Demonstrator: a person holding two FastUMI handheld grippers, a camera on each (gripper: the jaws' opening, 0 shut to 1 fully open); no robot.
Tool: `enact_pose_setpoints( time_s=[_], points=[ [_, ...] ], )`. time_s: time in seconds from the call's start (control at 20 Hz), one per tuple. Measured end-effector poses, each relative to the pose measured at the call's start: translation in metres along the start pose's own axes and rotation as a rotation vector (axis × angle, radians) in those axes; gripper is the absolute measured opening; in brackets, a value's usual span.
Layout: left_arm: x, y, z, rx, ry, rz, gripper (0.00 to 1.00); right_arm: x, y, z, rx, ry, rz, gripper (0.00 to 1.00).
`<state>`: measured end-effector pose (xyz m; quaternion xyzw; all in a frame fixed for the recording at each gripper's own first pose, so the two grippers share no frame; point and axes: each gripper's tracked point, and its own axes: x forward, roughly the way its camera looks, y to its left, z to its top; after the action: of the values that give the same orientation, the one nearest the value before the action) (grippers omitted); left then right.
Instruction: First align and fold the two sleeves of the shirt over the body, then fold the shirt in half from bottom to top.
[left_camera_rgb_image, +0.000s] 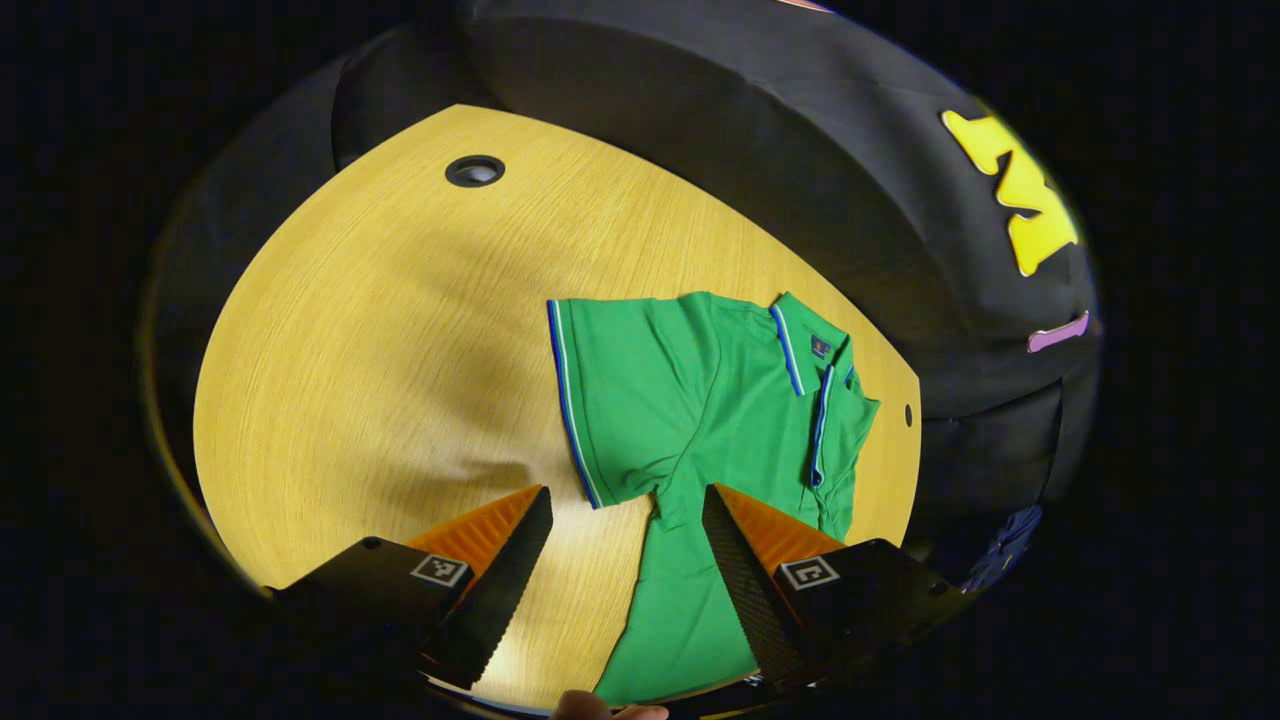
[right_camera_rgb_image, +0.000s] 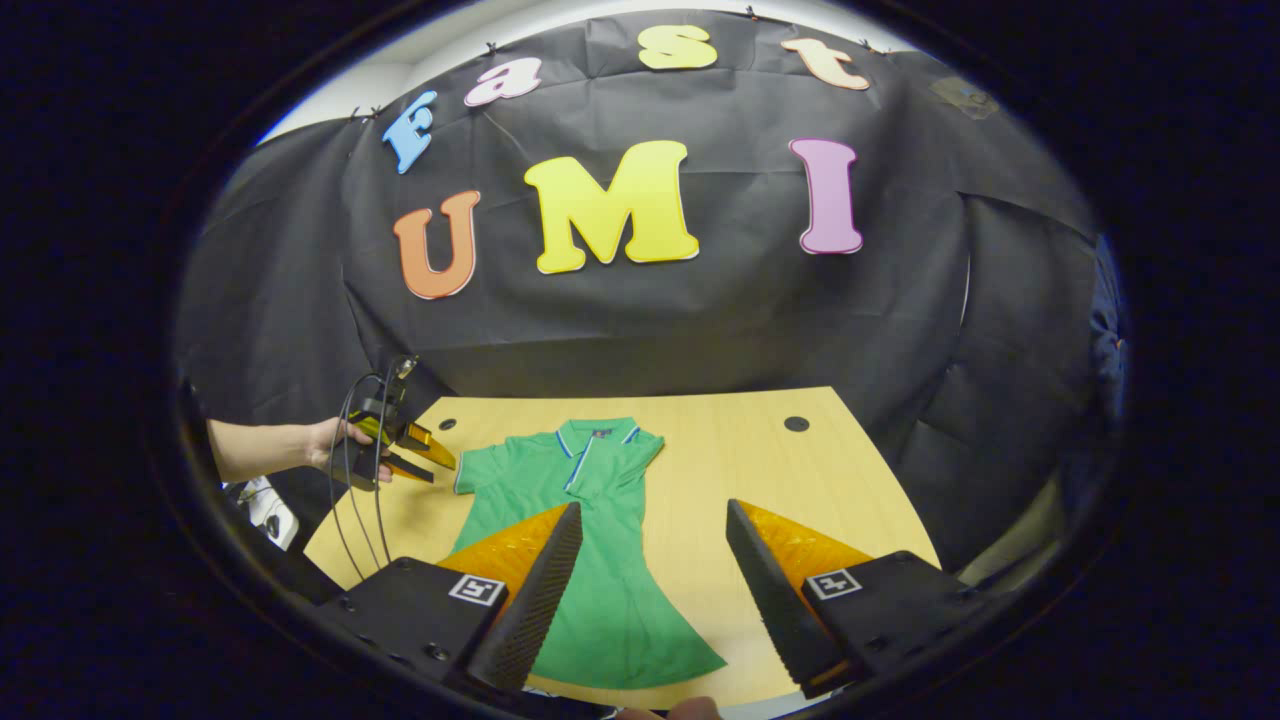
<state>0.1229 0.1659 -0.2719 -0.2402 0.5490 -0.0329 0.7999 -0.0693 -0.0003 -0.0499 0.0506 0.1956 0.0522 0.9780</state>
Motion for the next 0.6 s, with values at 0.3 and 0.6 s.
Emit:
enact_pose_setpoints(
  time_s=[0.3,0.6],
  points=[
    [0.029,0.011,0.007,-0.037,0.079,0.040,0.97,-0.001,-0.013,-0.008,0.022,0.020,-0.035,0.93],
    [0.044,0.006,0.013,-0.077,0.096,0.054,0.93,-0.001,-0.026,-0.012,0.043,0.032,-0.063,0.82]
  ],
)
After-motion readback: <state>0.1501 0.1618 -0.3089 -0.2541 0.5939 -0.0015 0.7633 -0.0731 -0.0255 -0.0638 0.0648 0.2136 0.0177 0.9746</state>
